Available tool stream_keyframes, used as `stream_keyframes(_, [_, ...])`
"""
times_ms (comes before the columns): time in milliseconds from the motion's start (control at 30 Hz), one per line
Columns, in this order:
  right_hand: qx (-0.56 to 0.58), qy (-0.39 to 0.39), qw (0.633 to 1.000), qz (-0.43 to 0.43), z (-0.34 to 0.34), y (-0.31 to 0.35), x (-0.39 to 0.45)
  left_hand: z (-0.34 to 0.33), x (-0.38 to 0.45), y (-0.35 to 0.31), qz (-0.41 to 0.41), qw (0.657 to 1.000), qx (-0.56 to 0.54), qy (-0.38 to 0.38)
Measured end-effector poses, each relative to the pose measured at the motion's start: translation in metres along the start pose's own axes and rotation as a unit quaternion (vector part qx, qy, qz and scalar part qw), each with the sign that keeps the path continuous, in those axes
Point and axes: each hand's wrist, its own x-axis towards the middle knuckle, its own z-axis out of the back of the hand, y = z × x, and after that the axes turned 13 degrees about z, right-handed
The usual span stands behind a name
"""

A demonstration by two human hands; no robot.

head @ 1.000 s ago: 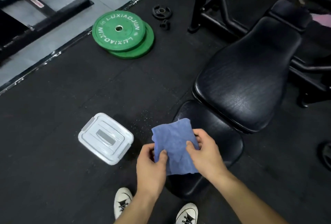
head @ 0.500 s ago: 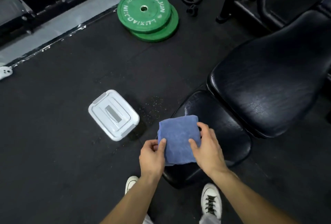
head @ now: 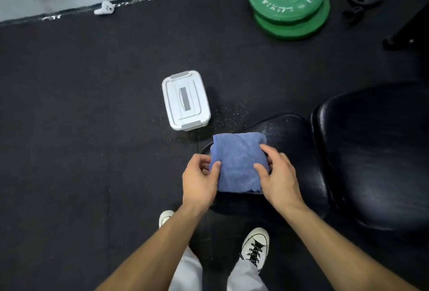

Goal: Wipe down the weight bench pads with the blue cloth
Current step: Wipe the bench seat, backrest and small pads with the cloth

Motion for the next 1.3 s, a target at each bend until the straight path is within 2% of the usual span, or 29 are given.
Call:
stream_keyframes(67, [-0.039, 0.008, 0.999, 0.012, -0.003, -0.005, -0.001, -0.001, -0.009, 0.011, 0.023, 1.0, -0.011, -0.002])
stream_keyframes(133, [-0.135, -0.017, 0.989, 0.059, -0.01, -0.004, -0.005, -0.001, -0.011, 0.018, 0.043, 0.998, -0.038, -0.005])
stream_keyframes(233, [-0.242, -0.05, 0.944, 0.22, -0.024, 0.004, -0.007, 0.006, -0.01, 0.018, 0.044, 0.994, -0.094, -0.027])
stream_keyframes(300, [-0.285, -0.023, 0.909, 0.304, -0.037, 0.011, -0.006, 0.012, -0.001, 0.021, 0.033, 0.993, -0.082, -0.072])
stream_keyframes(367, [-0.311, 0.02, 0.906, 0.287, -0.05, 0.014, 0.001, 0.014, 0.015, 0.027, 0.048, 0.993, -0.076, -0.078])
stream_keyframes(433, [-0.327, 0.037, 0.919, 0.218, -0.063, 0.013, 0.011, 0.009, 0.029, 0.03, 0.097, 0.991, -0.092, -0.031])
stream_keyframes(500, [-0.355, 0.043, 0.911, 0.205, -0.077, 0.011, 0.012, 0.003, 0.031, 0.033, 0.133, 0.983, -0.128, 0.012])
stream_keyframes(633, [-0.383, 0.078, 0.87, 0.302, -0.103, 0.017, 0.004, -0.004, 0.027, 0.039, 0.174, 0.957, -0.231, 0.01])
stream_keyframes(733, [-0.392, 0.1, 0.851, 0.336, -0.108, 0.018, 0.009, -0.01, 0.025, 0.039, 0.216, 0.934, -0.285, -0.01])
stream_keyframes(900, [-0.368, 0.1, 0.849, 0.367, -0.088, 0.007, 0.035, -0.024, 0.015, 0.041, 0.147, 0.949, -0.279, -0.027])
stream_keyframes(1067, [-0.373, 0.103, 0.866, 0.316, -0.053, -0.002, 0.073, -0.023, 0.018, 0.042, 0.135, 0.954, -0.267, -0.029])
stream_keyframes(1200, [-0.41, 0.1, 0.853, 0.306, -0.013, -0.022, 0.097, -0.024, 0.018, 0.046, 0.117, 0.965, -0.235, -0.025])
stream_keyframes(1300, [-0.439, 0.076, 0.854, 0.266, 0.015, -0.036, 0.113, -0.023, 0.018, 0.045, 0.11, 0.968, -0.223, -0.033])
